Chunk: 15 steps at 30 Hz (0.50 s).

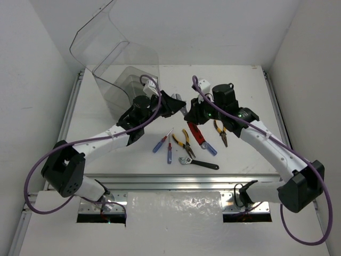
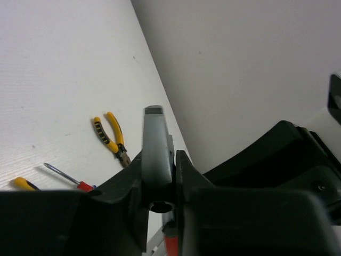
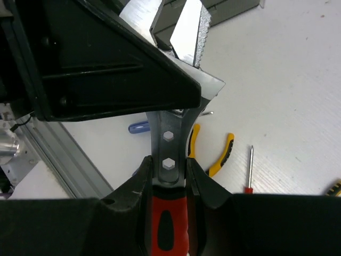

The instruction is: Sort the tools into containers

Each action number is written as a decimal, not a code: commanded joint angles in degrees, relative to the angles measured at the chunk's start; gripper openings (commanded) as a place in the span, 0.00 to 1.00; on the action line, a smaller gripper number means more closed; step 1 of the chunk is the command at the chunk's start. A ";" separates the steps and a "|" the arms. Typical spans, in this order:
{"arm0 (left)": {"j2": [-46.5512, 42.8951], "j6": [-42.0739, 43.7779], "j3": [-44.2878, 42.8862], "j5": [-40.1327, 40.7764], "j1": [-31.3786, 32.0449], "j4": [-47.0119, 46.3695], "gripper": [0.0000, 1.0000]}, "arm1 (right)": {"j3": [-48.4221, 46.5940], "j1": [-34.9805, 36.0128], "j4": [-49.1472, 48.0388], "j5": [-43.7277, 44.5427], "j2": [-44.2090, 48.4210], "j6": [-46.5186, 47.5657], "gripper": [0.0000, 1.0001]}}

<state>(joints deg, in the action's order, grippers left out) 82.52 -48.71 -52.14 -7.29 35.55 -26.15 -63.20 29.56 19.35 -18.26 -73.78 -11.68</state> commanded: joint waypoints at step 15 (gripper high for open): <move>0.97 22.92 -37.40 -2.93 -10.49 34.57 0.00 | 6.42 0.41 -8.12 11.56 14.88 -3.17 0.99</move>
<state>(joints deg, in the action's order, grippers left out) 86.89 -31.46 -80.16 -12.47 30.00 5.50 -55.75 30.17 8.45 -15.07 -60.03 -14.98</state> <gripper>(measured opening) 0.184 0.986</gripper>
